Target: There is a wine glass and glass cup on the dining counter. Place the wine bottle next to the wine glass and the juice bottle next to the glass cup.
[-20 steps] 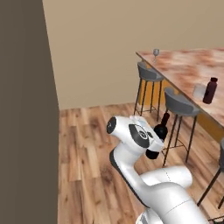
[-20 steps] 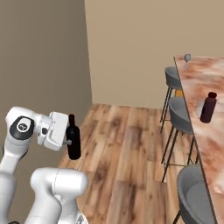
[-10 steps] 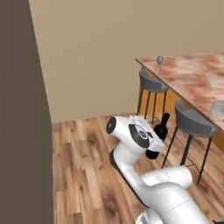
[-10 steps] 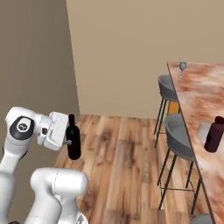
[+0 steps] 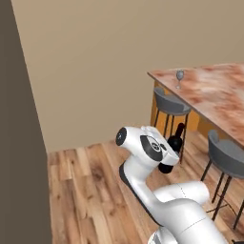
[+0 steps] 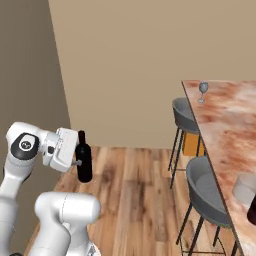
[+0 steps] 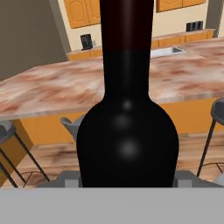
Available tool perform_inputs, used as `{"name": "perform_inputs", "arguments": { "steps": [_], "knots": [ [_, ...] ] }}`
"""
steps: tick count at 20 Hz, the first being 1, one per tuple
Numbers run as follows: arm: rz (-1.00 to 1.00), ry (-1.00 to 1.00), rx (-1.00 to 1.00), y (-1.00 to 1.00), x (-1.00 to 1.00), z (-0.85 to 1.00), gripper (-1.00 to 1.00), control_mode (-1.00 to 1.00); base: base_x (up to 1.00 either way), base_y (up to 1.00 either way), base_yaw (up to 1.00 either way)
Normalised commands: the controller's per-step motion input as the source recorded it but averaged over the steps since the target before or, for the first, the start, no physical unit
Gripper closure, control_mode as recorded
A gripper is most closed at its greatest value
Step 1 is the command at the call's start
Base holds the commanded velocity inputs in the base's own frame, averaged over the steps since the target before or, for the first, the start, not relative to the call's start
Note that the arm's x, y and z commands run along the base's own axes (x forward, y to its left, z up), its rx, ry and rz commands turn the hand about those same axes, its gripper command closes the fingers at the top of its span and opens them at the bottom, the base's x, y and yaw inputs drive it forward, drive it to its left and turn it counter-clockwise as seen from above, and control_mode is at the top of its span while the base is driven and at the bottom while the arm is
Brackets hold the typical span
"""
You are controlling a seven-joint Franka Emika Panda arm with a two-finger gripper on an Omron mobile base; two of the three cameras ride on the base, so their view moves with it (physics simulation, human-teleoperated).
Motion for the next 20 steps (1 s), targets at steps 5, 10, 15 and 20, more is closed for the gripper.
{"name": "perform_inputs", "arguments": {
  "steps": [5, 10, 15, 20],
  "knots": [
    [0.0, 0.0, 0.0, 0.0, 0.0, 0.0, 1.0, 1.0, 0.88, 0.28, -0.24],
    [0.0, 0.0, 0.0, 0.0, 0.0, 0.0, 1.0, 1.0, 0.72, 0.31, -0.41],
    [0.0, 0.0, 0.0, 0.0, 0.0, 0.0, 1.0, 1.0, 0.61, 0.34, -0.51],
    [0.0, 0.0, 0.0, 0.0, 0.0, 0.0, 1.0, 1.0, 0.62, 0.31, -0.51]
  ]
}}
